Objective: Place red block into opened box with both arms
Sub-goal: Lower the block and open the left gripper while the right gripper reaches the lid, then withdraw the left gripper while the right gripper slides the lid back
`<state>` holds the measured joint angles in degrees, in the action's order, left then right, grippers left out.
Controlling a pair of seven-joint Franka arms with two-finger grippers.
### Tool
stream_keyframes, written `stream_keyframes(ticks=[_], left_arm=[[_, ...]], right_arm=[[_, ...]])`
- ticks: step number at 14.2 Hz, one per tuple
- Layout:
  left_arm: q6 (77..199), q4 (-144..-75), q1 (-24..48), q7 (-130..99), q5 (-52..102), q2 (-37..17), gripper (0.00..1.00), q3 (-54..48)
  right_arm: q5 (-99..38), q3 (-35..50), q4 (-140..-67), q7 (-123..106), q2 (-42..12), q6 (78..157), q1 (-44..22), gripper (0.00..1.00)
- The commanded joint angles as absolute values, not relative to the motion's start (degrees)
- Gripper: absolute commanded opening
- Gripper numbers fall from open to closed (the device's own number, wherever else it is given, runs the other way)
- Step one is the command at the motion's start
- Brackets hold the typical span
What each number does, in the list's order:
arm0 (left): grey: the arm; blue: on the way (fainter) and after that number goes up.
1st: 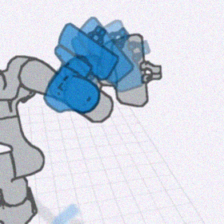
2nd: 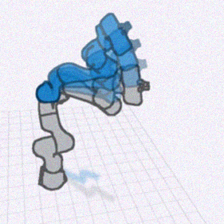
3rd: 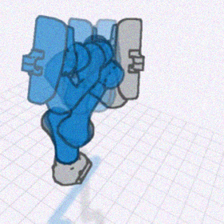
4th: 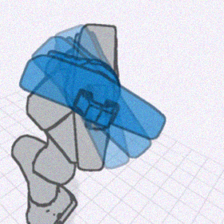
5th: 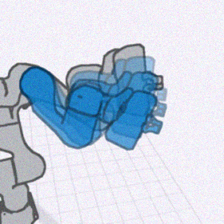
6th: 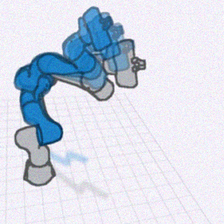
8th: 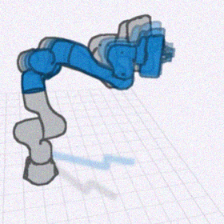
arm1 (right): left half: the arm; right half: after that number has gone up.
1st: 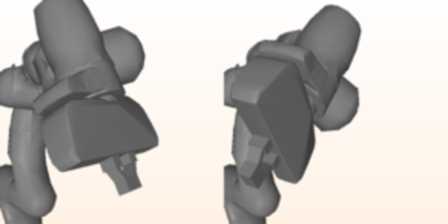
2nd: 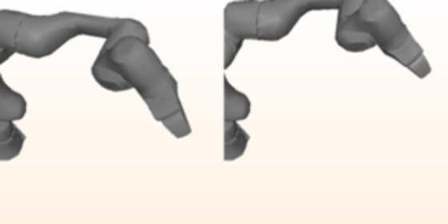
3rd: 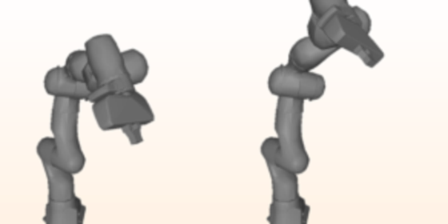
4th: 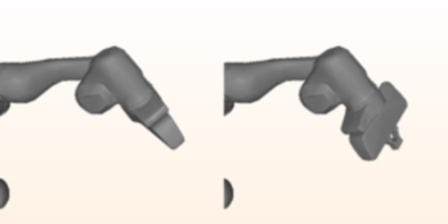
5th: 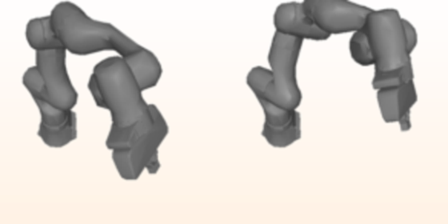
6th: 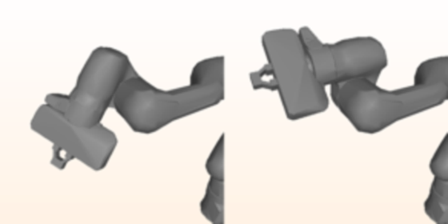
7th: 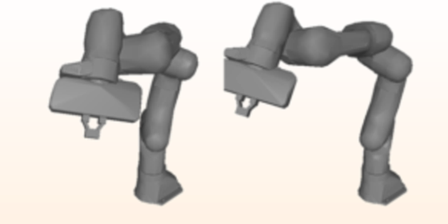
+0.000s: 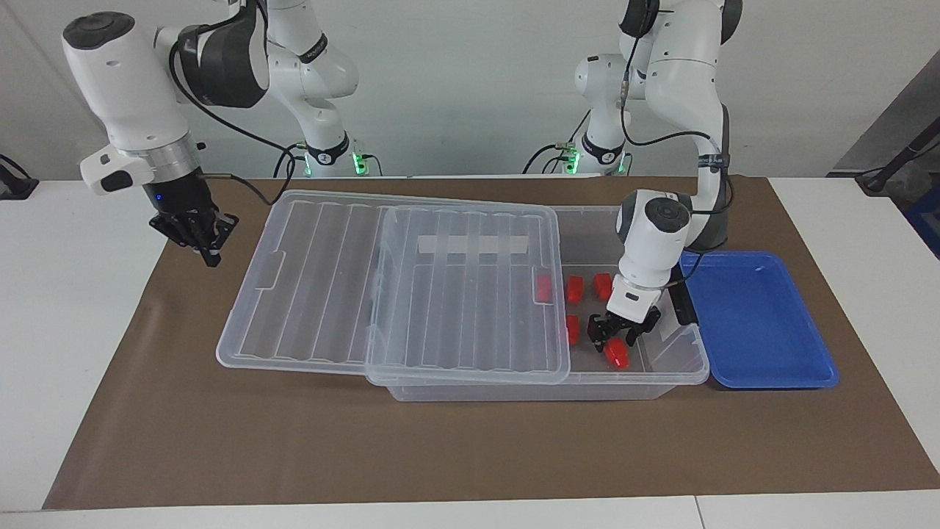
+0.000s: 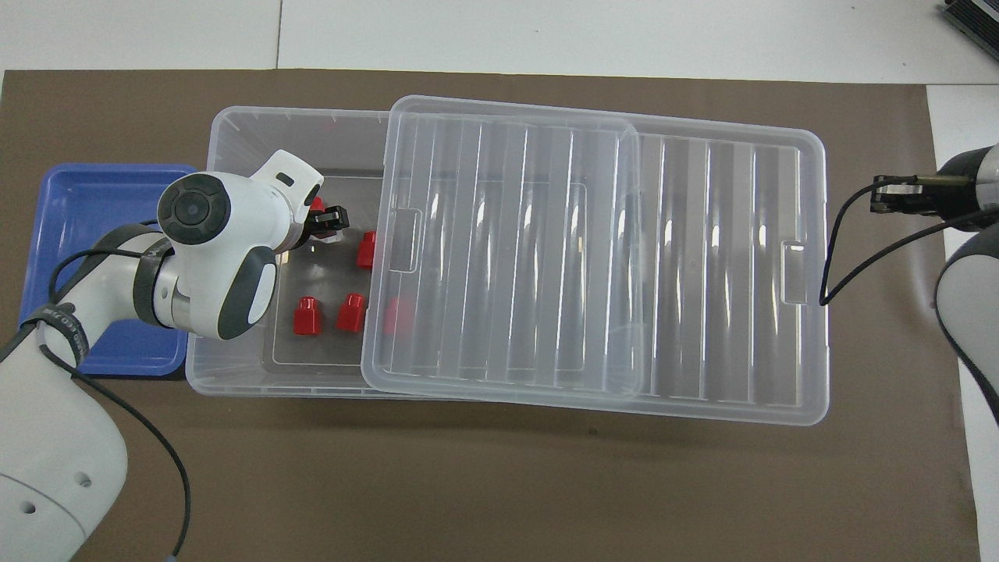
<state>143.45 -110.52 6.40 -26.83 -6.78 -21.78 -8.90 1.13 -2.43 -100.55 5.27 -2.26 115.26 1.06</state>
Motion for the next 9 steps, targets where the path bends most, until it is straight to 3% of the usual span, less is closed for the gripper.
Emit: stream_keyframes(ticks=[1,4,9], left_arm=[[133.8,-105.6,6.8,-28.2,-8.0,-19.9,0.75,-8.9],[125.4,-102.6,6.6,-28.0,-7.5,-16.7,0.75,-9.2],[111.6,-96.3,6.6,-27.4,-7.4,-12.4,0.87,-9.5]], right_arm=[[0.5,-2.5,-100.3,3.7,-5.9,120.7,1.7,0.00],[0.4,-3.6,-98.4,2.7,-11.1,125.9,1.8,0.00],[-2.9,-3.8,-96.8,0.5,-15.5,128.5,1.8,0.00]])
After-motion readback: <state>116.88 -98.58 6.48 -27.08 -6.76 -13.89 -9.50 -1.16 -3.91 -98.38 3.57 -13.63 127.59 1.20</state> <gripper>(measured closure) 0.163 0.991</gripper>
